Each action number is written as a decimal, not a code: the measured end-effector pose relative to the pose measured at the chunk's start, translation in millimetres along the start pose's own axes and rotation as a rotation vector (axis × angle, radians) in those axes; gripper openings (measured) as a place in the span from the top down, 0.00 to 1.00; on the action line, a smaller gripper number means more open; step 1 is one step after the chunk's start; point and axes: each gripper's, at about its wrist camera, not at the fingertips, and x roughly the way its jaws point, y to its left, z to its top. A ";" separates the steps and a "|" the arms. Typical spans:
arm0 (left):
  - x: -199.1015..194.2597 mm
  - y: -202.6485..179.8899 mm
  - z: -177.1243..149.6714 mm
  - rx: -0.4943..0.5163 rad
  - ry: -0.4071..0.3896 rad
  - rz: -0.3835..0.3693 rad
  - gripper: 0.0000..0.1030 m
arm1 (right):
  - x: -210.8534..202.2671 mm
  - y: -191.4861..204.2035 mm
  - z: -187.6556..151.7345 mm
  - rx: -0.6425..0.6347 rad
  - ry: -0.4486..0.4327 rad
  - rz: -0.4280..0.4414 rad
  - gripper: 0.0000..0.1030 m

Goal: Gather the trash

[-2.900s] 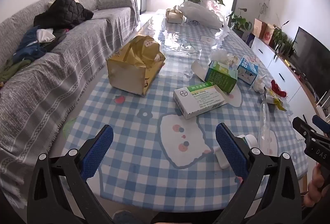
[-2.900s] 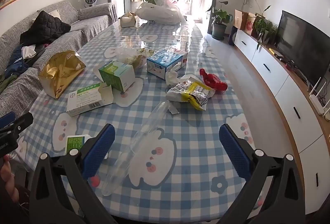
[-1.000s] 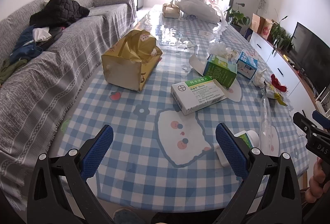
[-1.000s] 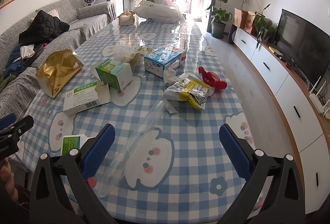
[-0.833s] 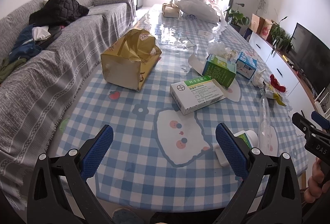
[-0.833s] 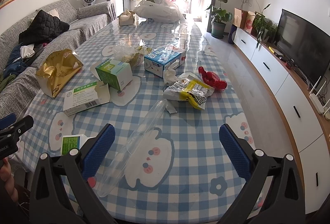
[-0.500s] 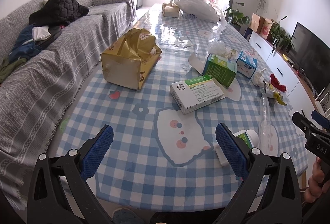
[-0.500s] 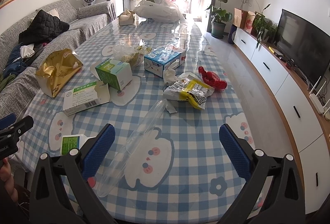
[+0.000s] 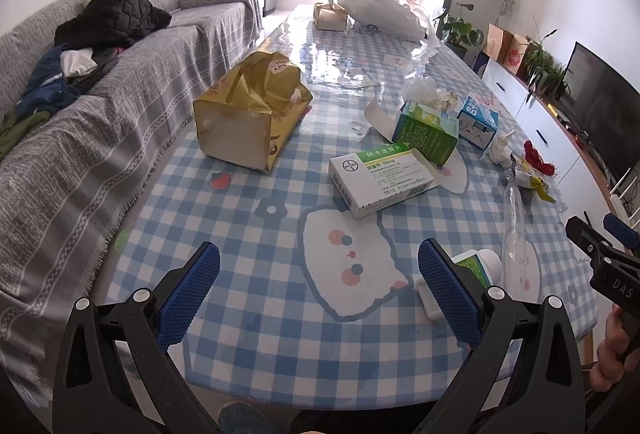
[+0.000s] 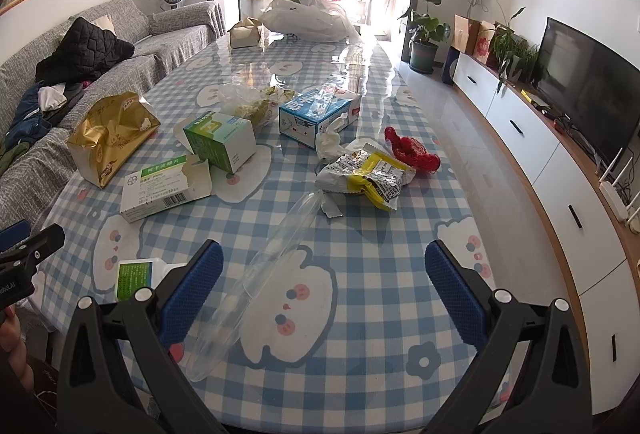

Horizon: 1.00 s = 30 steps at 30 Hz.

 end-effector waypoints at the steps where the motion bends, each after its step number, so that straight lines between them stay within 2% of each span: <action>1: 0.0 -0.1 -0.1 0.001 -0.001 0.000 0.06 | 1.3 -1.8 -1.1 0.000 0.000 0.000 0.06; 16: 4.3 8.3 4.2 -0.014 0.012 0.010 0.06 | 16.7 -9.0 -2.4 -0.009 -0.001 0.001 0.06; 19: 9.3 16.5 15.5 -0.035 0.026 0.018 0.06 | 7.5 0.2 7.8 -0.023 -0.002 0.002 0.06; 24: 18.2 35.0 36.9 -0.064 0.032 0.045 0.06 | 17.1 16.9 23.8 -0.063 0.001 0.009 0.06; 30: 36.3 60.0 57.5 -0.104 0.068 0.043 0.06 | 37.4 34.9 41.7 -0.090 0.035 0.029 0.06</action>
